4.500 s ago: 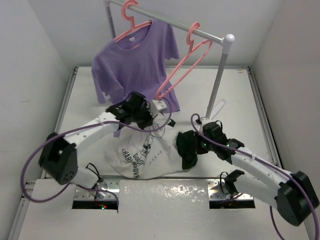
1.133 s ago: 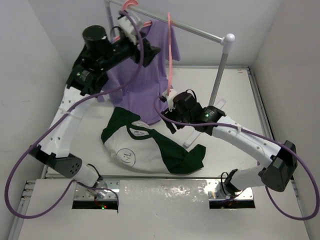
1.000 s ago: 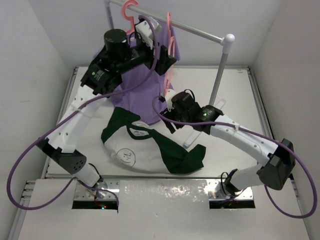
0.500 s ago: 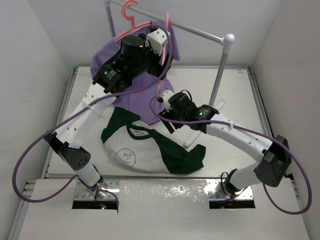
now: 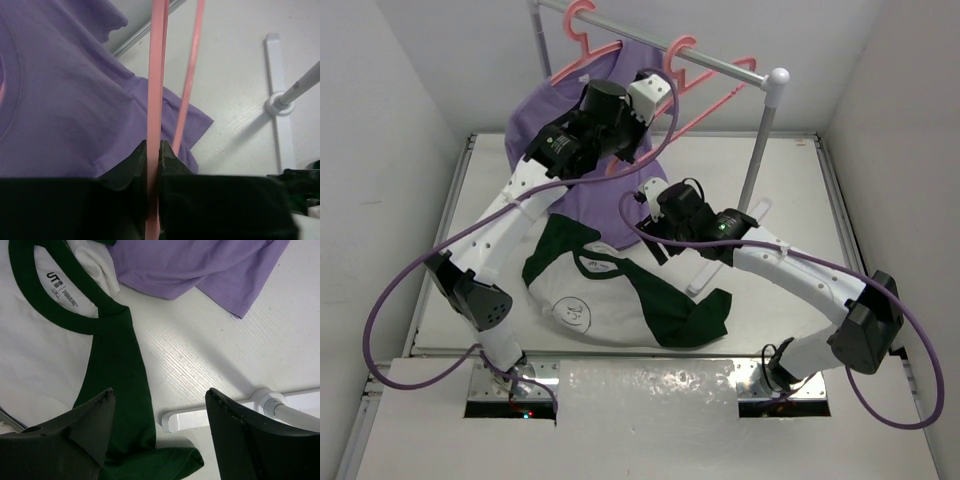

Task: Place the t-shirt on the hanger
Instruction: Pick up the hanger from the clothesline.

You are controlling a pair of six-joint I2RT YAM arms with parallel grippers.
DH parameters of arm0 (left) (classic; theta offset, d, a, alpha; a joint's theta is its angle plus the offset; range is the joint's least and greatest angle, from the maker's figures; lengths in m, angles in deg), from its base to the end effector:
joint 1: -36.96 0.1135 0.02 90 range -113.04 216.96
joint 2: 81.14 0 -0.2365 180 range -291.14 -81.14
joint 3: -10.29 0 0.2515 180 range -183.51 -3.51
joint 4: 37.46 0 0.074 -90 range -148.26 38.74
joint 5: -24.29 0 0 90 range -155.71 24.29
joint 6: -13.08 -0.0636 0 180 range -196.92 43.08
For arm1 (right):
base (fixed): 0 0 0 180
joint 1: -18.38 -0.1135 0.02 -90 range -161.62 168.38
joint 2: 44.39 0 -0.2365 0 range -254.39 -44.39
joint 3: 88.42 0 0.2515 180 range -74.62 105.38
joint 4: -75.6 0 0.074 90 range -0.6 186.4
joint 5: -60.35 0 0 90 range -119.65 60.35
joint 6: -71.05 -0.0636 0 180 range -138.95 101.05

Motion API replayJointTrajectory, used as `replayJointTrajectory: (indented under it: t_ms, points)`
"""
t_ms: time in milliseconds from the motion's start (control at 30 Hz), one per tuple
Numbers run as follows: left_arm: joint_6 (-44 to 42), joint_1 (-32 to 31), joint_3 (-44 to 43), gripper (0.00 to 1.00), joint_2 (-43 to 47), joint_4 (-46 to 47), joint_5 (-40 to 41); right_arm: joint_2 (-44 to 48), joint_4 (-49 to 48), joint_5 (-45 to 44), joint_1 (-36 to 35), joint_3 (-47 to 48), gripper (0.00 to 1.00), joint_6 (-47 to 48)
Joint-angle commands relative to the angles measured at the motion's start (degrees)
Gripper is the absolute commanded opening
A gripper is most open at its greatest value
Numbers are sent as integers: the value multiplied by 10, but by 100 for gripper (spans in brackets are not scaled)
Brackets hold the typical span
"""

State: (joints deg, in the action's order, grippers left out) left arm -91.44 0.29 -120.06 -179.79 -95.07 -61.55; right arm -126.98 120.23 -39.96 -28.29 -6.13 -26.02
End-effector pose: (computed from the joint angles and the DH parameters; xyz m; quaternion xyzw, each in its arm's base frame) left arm 0.3181 -0.2311 0.4194 0.3486 0.7723 -0.0717 0.5263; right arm 0.2400 0.2378 0.2503 -0.2792 0.8772 0.0985 0.3780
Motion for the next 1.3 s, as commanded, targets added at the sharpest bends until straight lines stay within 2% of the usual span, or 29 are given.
replayJointTrajectory:
  t_ms: [0, 133, 333, 433, 600, 667, 833, 1033, 1200, 1267]
  points:
    - [9, -2, -33, 0, 22, 21, 43, 15, -20, -3, 0, 15, 71, 1]
    - [-8, 1, -33, 0, 41, 59, 71, 30, -6, 19, 0, 16, 71, 17]
    - [-12, 39, -6, 0, 90, 66, 65, 90, 19, 77, 0, 1, 72, 55]
    - [-15, 64, 41, 0, 135, 85, 21, 110, 33, 98, 0, -7, 72, 66]
    - [-31, 84, 109, 0, 190, 112, -97, 120, 37, 130, 0, -16, 72, 96]
    - [-53, 104, 136, 0, 197, 95, -143, 121, 45, 148, 0, -8, 72, 112]
    - [-138, 144, 280, 0, 268, 39, -143, 139, 94, 217, 0, 21, 73, 165]
    - [-227, 150, 428, 0, 354, -38, -183, 153, 102, 261, 0, 31, 73, 202]
    - [-320, 151, 435, 0, 384, -150, -337, 180, 22, 286, 0, 8, 69, 235]
    - [-346, 150, 428, 0, 385, -180, -389, 198, -9, 302, 3, -15, 71, 285]
